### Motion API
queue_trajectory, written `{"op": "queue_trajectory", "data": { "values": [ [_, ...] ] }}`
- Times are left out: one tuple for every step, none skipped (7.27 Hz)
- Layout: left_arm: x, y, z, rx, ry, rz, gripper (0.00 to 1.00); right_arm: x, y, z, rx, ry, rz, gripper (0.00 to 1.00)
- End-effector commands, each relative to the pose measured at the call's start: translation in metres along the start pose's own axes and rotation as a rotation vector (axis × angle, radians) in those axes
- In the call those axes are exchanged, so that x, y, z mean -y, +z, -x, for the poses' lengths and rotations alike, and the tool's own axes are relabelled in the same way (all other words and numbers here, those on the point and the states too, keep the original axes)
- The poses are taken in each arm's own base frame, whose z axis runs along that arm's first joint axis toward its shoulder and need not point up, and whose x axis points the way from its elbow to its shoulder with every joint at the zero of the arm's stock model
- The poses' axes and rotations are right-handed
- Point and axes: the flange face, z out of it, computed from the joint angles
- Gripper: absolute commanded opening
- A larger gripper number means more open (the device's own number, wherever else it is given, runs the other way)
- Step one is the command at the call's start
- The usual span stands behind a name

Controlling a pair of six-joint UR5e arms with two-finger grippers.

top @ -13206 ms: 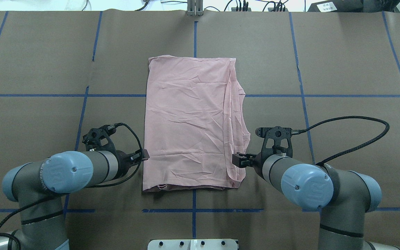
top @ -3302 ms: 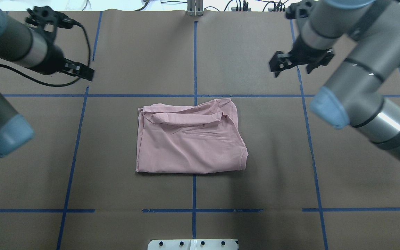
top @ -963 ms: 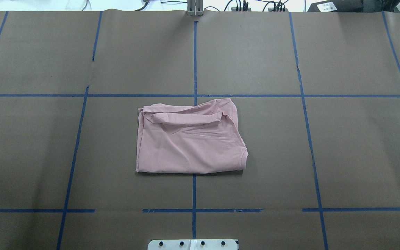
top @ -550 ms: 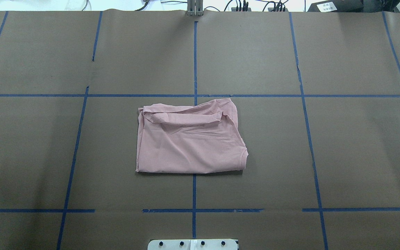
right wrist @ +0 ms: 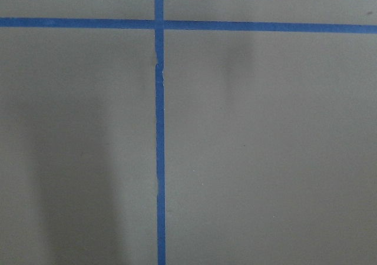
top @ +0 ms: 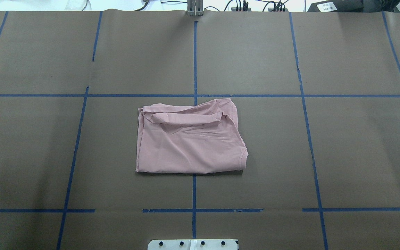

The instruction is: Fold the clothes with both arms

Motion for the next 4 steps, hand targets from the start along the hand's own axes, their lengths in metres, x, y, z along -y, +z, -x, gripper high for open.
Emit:
{"op": "queue_trajectory", "data": {
  "values": [
    [0.0005, -0.0018, -0.0015, 0.003, 0.003, -0.003, 1.0, -0.0002, 0.0006, -0.0005, 0.0, 0.001, 0.001, 1.0],
    [0.0003, -0.0013, -0.001, 0.003, 0.002, -0.002, 1.0, -0.0002, 0.0001, 0.0, 0.0, 0.0, 0.0, 1.0],
    [-0.0006, -0.0003, 0.0001, 0.004, 0.0, 0.0, 1.0, -0.0002, -0.0005, 0.0004, 0.0, 0.001, -0.001, 1.0],
    [-0.005, 0.0045, 0.0045, 0.004, -0.016, 0.012, 1.0, 0.0013, -0.0013, 0.0018, 0.0, -0.002, -0.003, 1.0]
  ]
}}
